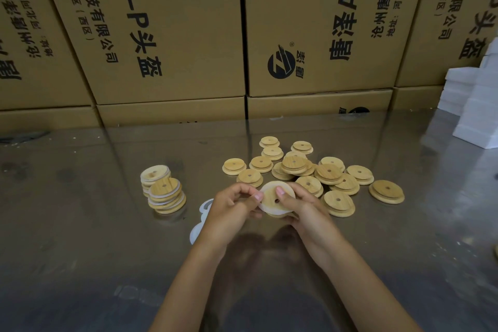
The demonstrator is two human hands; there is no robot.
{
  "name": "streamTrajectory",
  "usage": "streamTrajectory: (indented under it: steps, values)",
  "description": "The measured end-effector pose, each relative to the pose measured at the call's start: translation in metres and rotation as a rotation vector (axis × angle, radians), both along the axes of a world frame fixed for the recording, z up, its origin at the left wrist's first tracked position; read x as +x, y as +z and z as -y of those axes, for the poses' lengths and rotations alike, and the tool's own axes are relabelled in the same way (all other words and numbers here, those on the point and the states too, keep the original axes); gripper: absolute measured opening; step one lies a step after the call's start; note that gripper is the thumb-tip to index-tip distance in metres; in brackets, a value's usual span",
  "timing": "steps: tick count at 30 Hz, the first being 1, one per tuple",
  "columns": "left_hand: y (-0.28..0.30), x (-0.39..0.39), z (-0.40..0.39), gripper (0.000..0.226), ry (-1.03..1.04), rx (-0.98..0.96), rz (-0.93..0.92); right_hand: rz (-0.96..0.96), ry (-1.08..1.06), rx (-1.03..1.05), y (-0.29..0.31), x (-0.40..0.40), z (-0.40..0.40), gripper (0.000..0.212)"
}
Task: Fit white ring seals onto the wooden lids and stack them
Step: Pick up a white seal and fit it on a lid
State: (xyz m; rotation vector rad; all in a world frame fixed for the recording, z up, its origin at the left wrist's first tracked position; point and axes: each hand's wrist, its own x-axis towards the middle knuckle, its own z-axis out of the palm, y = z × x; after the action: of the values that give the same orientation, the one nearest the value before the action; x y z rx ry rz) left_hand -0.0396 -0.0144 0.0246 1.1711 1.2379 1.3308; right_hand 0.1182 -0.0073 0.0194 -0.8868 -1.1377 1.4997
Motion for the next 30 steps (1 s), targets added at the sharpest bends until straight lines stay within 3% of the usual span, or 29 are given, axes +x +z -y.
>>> streamTrajectory:
  steps: [12,19,30]
  values:
    - [0.006,0.008,0.009,0.012,-0.042,-0.001,-0.065,-0.119,-0.030,-0.043,0.002,0.008,-0.005,0.022]
    - [0.008,0.012,0.012,0.016,-0.029,0.084,-0.172,-0.212,0.068,-0.144,0.001,0.006,-0.005,0.031]
    - [0.001,0.021,0.012,0.034,0.083,0.116,-0.307,-0.198,0.026,-0.154,0.002,0.007,-0.005,0.032]
